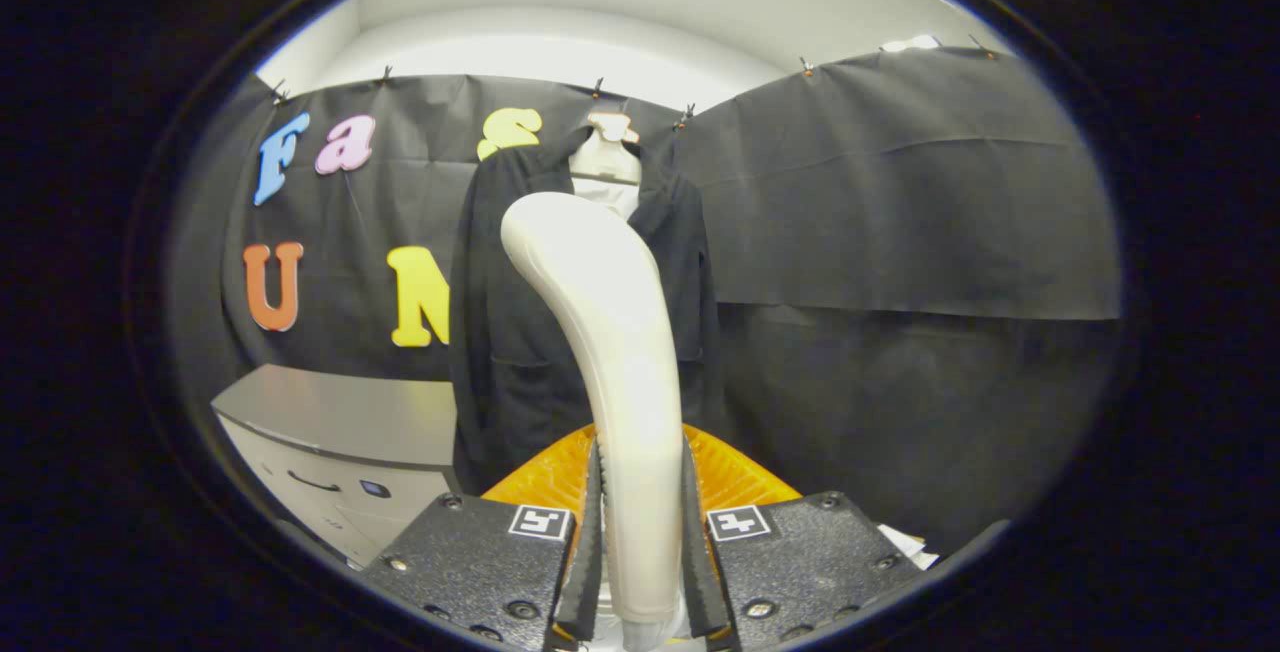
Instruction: Iron the clothes twice with a garment steamer, once on the left side and once on the right side.
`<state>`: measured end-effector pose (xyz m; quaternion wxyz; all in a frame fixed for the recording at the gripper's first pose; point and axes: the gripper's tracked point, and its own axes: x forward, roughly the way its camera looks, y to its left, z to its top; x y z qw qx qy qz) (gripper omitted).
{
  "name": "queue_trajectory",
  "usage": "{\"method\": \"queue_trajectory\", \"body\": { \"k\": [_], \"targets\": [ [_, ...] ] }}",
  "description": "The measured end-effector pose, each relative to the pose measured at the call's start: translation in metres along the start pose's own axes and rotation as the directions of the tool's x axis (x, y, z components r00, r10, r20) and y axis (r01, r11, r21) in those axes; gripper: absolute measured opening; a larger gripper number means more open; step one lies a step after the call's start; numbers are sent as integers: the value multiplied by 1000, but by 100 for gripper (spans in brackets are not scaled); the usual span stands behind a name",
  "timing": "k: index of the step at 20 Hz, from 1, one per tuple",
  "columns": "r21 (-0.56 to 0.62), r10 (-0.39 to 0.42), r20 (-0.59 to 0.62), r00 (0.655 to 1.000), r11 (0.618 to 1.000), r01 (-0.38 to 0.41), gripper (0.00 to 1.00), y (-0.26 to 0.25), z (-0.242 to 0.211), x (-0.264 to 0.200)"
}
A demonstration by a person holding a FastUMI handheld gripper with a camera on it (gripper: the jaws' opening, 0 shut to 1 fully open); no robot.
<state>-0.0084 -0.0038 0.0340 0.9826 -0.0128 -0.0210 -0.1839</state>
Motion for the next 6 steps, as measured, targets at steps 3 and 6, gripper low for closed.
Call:
{"method": "queue_trajectory", "body": {
  "k": [3,6],
  "targets": [
    [-18,81,67,994,997,-80,37,-4,17,-27],
    [-34,157,89,984,987,-154,37,-16,21,-55]
  ]
}}
